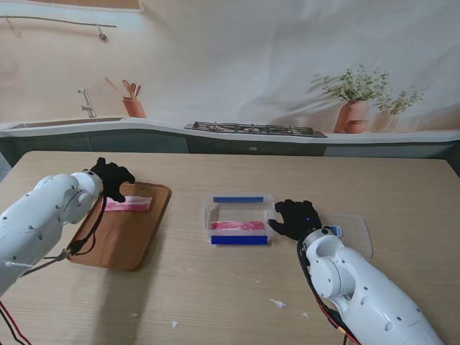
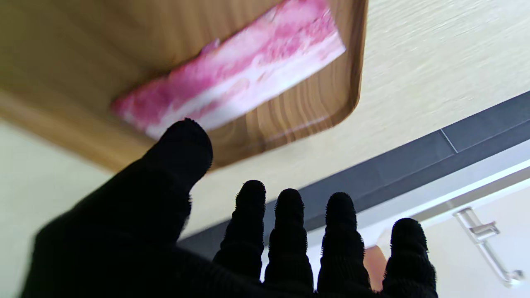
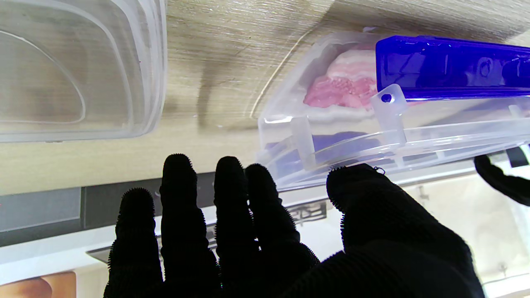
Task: Separate the bacon slices onto the tray
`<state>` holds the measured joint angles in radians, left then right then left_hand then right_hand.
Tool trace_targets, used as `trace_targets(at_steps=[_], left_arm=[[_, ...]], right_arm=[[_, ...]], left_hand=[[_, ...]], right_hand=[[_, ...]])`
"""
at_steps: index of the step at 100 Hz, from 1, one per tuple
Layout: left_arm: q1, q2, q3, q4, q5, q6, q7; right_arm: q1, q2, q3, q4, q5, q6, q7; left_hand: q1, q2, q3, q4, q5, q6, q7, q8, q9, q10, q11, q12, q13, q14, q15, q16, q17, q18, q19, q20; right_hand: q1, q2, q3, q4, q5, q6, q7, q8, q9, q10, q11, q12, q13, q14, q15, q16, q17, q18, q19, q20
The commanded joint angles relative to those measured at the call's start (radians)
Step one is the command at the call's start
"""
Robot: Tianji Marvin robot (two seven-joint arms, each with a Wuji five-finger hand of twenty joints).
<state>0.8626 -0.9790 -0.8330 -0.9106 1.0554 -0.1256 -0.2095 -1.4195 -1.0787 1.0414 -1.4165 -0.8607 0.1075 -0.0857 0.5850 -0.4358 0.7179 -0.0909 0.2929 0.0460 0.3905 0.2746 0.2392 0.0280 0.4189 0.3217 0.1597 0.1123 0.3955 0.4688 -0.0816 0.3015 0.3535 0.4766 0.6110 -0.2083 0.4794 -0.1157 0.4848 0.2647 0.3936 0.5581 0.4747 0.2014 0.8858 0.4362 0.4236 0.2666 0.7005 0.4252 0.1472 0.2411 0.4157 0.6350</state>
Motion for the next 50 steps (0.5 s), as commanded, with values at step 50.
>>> trace_targets(at_steps=[50], left_arm=[[0.142,-0.045,-0.126,-0.514,-0.301,-0.017,-0.248]], right_arm=[[-0.016,-0.009,-0.002,0.005,0.005,-0.005,0.014]], left_hand=[[-0.018,0.025,-0.126,0.021,0.252,0.069,0.186,0.111,0.308,0.043,0.141,0.193,0.221,0.058,0.202,0.152,-0.005,0.049,0.157,0.004]], right_hand=[[0.021,0.016,-0.001,0.044,-0.012,-0.131,-0.010,-0.011,-0.021,-0.010,0.008,-0.003,0.006,0.018,0.019,0.006,-0.010,0.018,-0.002,0.017]])
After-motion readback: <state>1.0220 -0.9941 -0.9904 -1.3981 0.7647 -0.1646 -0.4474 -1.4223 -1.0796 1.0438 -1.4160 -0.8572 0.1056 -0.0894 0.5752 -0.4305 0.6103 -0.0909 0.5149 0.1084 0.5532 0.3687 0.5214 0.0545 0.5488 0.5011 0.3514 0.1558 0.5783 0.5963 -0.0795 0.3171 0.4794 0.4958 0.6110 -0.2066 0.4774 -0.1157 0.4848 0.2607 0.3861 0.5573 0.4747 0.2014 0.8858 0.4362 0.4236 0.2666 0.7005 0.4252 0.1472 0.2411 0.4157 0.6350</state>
